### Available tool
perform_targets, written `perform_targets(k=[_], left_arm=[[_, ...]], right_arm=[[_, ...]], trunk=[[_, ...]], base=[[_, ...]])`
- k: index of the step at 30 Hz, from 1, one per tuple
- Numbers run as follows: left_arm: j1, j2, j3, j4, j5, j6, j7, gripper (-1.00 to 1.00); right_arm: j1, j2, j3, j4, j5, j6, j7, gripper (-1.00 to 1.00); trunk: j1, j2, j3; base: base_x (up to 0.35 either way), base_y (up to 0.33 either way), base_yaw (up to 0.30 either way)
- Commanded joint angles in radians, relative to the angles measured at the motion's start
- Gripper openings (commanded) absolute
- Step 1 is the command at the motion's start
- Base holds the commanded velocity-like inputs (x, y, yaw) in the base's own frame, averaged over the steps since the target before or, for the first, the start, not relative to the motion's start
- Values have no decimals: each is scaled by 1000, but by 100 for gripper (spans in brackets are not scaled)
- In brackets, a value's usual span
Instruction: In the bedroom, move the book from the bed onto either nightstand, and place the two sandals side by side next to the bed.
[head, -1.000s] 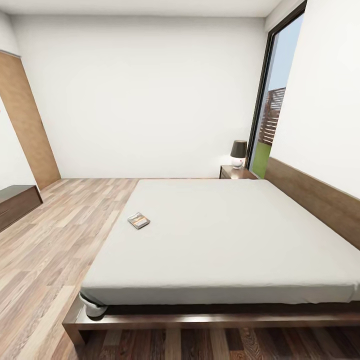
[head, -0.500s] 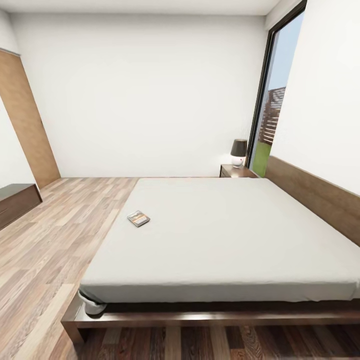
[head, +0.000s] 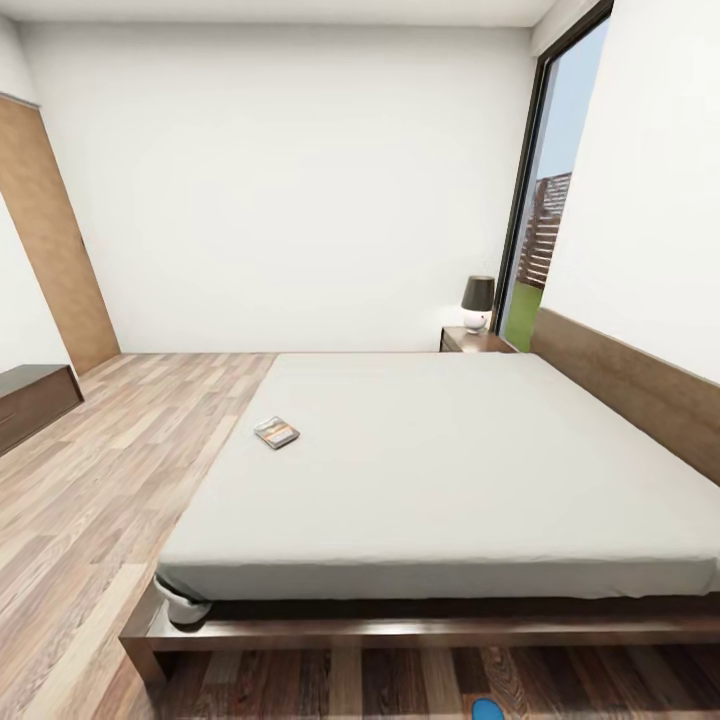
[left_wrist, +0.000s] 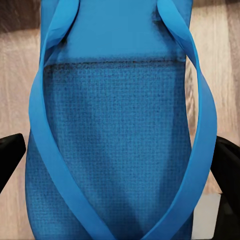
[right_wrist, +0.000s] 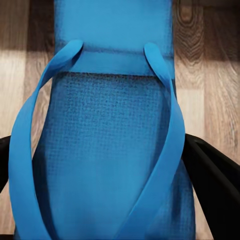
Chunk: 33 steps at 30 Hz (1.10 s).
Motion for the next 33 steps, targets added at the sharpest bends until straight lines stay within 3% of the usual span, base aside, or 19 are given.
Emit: perform_targets(k=[1, 24, 33], left_arm=[[-1, 0, -9, 0, 8, -3, 5, -100], [-88, -1, -9, -5, 8, 0, 5, -100], [-103, -1, -9, -5, 8, 0, 5, -100]], right_arm=[[-1, -3, 8, 0, -11, -4, 4, -100], [0, -15, 6, 4, -10, 1, 23, -100], [0, -35, 6, 0, -11, -1, 25, -100]], trunk=[[4, -8, -4], [92, -169, -76], [127, -232, -104]], base=[[0, 0, 0], [0, 0, 0], [0, 0, 0]])
